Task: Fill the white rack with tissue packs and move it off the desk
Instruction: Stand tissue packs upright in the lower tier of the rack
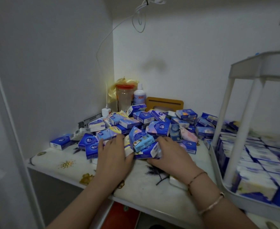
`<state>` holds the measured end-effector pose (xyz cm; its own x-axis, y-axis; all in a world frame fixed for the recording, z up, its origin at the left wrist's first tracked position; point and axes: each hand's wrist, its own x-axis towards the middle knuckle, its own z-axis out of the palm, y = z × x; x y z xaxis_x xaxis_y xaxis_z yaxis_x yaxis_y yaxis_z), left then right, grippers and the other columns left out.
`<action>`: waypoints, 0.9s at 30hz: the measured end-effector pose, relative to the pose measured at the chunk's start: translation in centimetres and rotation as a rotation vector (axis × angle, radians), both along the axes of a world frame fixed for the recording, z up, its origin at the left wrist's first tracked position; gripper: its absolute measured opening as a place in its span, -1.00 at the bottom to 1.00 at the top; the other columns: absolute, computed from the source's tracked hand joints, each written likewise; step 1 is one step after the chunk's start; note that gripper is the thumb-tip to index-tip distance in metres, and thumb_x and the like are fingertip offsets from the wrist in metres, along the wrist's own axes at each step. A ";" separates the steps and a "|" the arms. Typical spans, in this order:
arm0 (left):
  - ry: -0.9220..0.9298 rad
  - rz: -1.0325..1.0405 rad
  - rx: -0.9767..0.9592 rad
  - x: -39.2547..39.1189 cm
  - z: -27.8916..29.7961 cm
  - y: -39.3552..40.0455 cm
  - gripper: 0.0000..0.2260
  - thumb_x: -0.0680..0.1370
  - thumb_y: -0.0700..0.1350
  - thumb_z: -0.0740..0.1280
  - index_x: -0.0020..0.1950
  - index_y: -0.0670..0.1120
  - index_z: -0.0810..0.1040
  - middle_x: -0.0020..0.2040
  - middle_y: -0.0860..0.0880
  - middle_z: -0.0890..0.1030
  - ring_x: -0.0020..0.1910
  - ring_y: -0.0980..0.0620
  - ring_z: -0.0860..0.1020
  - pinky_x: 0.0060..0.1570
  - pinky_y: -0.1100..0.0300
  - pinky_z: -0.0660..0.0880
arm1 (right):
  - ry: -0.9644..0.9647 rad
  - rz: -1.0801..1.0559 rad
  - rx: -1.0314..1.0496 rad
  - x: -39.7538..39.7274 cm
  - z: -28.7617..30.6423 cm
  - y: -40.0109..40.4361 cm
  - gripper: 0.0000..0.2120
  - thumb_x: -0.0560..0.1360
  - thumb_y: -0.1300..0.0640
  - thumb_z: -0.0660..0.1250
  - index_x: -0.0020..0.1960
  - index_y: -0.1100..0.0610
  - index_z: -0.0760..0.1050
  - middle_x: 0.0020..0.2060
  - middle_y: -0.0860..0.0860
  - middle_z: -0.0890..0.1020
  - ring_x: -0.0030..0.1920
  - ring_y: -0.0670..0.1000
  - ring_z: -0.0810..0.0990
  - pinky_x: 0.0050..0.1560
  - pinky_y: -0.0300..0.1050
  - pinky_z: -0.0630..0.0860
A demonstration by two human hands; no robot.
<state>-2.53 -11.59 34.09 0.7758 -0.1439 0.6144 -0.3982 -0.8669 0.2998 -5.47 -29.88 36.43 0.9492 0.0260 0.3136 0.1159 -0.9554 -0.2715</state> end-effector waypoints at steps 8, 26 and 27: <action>-0.029 -0.357 -0.186 -1.0 0.5 -0.1 -0.26 0.39 0.47 0.11 0.46 0.10 0.16 0.25 0.10 0.33 0.23 0.16 0.30 0.14 0.21 0.30 | -0.046 0.049 0.148 -0.3 1.0 -0.2 -0.45 0.27 -0.33 0.41 0.13 -0.10 0.38 0.05 -0.09 0.47 0.14 -0.01 0.37 0.12 -0.03 0.43; 0.069 -0.568 -0.202 -1.5 0.4 -0.1 -0.62 0.46 0.19 0.35 0.13 0.23 0.21 0.10 0.31 0.27 0.14 0.20 0.36 0.09 0.15 0.47 | -0.094 0.268 0.494 -1.2 1.8 1.2 -0.61 0.58 -0.13 0.15 -0.21 0.07 0.59 -0.29 -0.02 0.64 -0.18 -0.08 0.59 -0.10 -0.10 0.50; 0.069 -0.566 -0.196 -1.5 0.4 -0.1 -0.64 0.49 0.14 0.35 0.13 0.23 0.21 0.10 0.32 0.26 0.14 0.19 0.36 0.09 0.15 0.47 | -0.138 0.221 0.452 -1.0 1.9 0.7 -0.66 0.59 -0.09 0.15 -0.18 0.03 0.59 -0.26 -0.05 0.64 -0.12 -0.05 0.58 -0.04 -0.07 0.50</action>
